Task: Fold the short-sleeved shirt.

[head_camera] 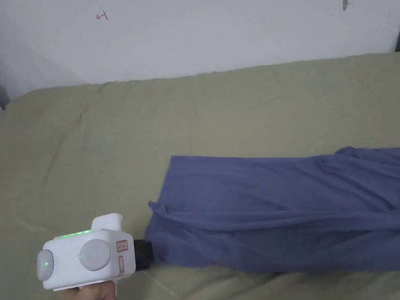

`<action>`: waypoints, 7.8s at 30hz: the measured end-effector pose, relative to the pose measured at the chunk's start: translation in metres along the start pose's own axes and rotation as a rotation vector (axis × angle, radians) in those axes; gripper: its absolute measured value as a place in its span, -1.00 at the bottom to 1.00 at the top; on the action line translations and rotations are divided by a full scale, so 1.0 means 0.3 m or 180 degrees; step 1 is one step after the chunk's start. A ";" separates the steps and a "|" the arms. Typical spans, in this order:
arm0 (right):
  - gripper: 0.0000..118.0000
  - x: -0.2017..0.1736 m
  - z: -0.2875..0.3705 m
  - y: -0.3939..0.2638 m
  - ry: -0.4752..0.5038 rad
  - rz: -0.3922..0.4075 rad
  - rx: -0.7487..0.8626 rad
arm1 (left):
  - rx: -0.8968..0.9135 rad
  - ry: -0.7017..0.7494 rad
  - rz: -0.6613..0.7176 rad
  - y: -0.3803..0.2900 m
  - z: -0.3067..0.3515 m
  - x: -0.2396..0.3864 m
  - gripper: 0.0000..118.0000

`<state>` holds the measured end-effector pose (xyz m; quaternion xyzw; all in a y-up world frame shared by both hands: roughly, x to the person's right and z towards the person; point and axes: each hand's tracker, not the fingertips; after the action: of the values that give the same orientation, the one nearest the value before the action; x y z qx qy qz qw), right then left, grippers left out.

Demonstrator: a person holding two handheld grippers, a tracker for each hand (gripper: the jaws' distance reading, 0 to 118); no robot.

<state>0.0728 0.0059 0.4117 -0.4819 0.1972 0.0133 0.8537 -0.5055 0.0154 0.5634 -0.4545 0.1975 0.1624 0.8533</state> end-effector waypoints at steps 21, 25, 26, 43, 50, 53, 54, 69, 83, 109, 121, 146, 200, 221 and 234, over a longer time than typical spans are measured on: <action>0.87 0.099 -0.074 0.091 -0.0045 -0.0163 -0.0016 | -0.0307 0.0089 -0.0226 0.046 -0.122 0.135 -0.89; 1.00 0.125 -0.100 0.129 -0.0073 -0.0260 0.0052 | -0.0313 0.0101 -0.0203 0.046 -0.119 0.143 -0.89; 1.00 0.129 -0.119 0.143 -0.0007 -0.0303 0.0001 | -0.0323 0.0104 -0.0225 0.046 -0.119 0.148 -0.89; -0.77 0.057 -0.105 0.180 0.0048 -0.0026 -0.0167 | -0.0289 0.0312 -0.0399 0.090 -0.084 0.159 -0.89; -0.77 0.018 0.034 0.153 0.0139 -0.0010 -0.0081 | -0.0336 0.0211 -0.0327 0.057 0.002 0.128 -0.89; -0.77 0.014 0.083 0.108 0.0210 -0.0044 -0.0075 | -0.0357 0.0214 -0.0341 -0.005 0.057 0.112 -0.89; -0.77 0.012 0.098 0.083 0.0222 -0.0047 -0.0080 | -0.0352 0.0228 -0.0341 -0.038 0.077 0.105 -0.89; -0.77 0.083 0.180 -0.271 0.0368 -0.0285 -0.0366 | -0.0462 0.0183 -0.0096 -0.434 0.234 -0.022 -0.89; 0.65 0.116 0.207 -0.124 -0.0032 -0.0192 -0.0159 | -0.0054 0.0392 -0.0248 -0.282 0.266 -0.071 0.74; -0.99 0.102 -0.107 0.274 -0.0163 0.0172 -0.0035 | -0.0348 0.0279 -0.0336 0.242 -0.298 0.153 0.44; 0.98 0.159 -0.279 0.374 -0.0094 0.0106 -0.0409 | -0.0286 0.0234 -0.0457 0.239 -0.271 0.196 -1.00; -0.97 0.098 0.147 0.272 0.0153 0.0190 0.0324 | 0.0160 -0.0087 -0.0235 0.113 0.075 0.064 -1.00; -0.97 -0.303 0.452 -0.332 0.0051 0.0218 0.0722 | 0.0088 -0.0841 0.0806 -0.376 0.374 -0.344 -0.87; -0.97 -0.329 0.411 -0.357 0.0100 0.0007 0.0572 | -0.1000 -0.2887 0.1481 -0.332 -0.034 -0.350 0.96; -0.97 -0.345 0.429 -0.363 0.0297 -0.0045 0.0618 | -0.0608 -0.2202 0.1641 -0.385 0.031 -0.302 -0.86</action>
<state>0.0423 0.0715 0.5958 -0.3983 0.2338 -0.0343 0.8863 -0.5297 -0.0474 0.6942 -0.3860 -0.0088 0.5301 0.7550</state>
